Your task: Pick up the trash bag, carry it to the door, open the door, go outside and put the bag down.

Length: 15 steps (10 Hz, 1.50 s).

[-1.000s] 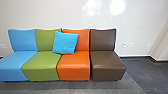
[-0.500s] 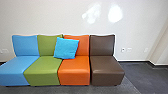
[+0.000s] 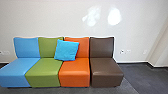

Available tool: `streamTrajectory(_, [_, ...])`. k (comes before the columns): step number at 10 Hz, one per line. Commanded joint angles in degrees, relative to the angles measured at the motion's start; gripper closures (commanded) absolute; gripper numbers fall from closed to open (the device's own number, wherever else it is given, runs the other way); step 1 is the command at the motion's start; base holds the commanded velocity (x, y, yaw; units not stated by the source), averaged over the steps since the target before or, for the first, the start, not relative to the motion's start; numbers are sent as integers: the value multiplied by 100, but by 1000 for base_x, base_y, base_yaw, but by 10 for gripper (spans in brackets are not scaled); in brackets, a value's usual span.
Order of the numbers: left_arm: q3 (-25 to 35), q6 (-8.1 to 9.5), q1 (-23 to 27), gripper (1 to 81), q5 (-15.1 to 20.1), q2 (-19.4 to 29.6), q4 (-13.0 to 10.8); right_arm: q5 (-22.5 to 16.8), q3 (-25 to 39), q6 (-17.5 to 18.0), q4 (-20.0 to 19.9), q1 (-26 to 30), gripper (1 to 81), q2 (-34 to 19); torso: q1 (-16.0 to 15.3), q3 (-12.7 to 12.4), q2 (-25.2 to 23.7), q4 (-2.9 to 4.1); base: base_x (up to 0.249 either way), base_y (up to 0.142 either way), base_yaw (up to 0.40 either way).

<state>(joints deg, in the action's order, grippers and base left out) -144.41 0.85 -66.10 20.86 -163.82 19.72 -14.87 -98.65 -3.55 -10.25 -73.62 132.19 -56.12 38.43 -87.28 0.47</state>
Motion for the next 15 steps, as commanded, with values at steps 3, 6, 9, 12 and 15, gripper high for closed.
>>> streamTrajectory(3, [44,-24,145,811,340,-99,-320,-191,-469,-102,23,18,10,327,623,-5,967,0,0,0,0])
streamTrajectory(6, [1,-24,-30,811,201,-187,-505,-165,-655,-111,58,-44,10,521,979,-483,1519,0,0,0,0])
streamTrajectory(9, [0,-15,-101,811,68,-222,-531,-165,-734,-120,58,-70,10,521,1353,-435,2094,0,0,0,0])
streamTrajectory(12, [-106,73,513,811,31,251,74,-165,-733,-120,120,-35,10,521,1731,-531,2673,0,0,0,0])
streamTrajectory(15, [684,73,840,811,401,850,322,-165,-751,-120,138,-44,10,521,2131,-531,3296,0,0,0,0])
